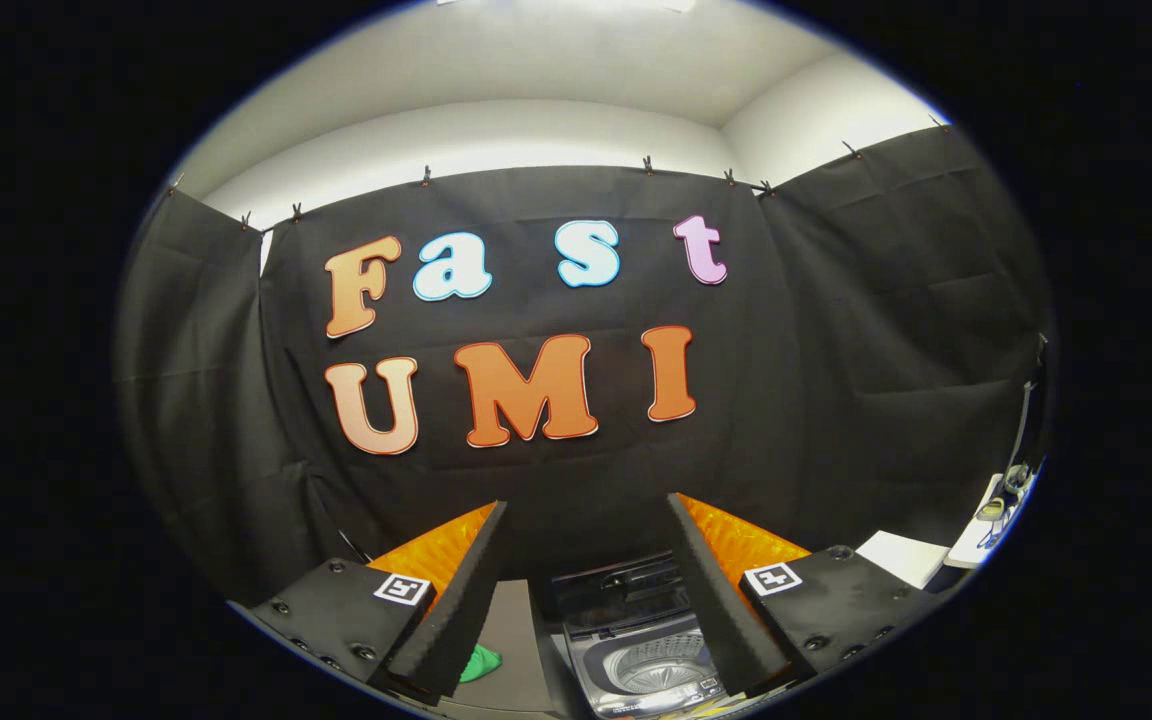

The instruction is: Put the clothes into the washing machine and then close the washing machine lid.

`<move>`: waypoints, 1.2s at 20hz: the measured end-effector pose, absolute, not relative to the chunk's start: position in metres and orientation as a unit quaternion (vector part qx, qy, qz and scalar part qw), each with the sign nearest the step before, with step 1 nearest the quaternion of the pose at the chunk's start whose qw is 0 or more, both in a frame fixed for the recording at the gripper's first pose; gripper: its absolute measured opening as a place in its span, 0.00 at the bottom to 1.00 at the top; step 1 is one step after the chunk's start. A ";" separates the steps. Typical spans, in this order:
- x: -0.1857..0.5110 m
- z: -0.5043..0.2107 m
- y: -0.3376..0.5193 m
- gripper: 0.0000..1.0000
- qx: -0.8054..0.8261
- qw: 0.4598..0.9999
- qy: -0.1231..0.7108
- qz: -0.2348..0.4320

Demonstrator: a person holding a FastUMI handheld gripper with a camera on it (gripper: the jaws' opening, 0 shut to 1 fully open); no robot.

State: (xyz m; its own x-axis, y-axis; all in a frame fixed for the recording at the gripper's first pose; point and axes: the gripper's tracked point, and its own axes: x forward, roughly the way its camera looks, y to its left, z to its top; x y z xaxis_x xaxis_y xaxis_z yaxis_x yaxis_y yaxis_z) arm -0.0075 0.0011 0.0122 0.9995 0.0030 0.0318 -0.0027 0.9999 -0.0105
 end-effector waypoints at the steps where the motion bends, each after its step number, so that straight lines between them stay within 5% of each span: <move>1: -0.007 0.012 0.002 0.98 -0.005 1.000 -0.016 0.002; 12: -0.011 -0.002 0.025 0.98 -0.001 1.000 -0.002 0.029; 24: 0.000 -0.087 0.166 0.98 -0.018 0.987 0.059 0.151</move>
State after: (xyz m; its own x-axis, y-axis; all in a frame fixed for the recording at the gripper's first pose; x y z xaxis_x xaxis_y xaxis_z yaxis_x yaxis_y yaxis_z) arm 0.0004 0.1663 -0.0870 0.9473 0.2965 -0.1215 -0.3008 0.9535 -0.0183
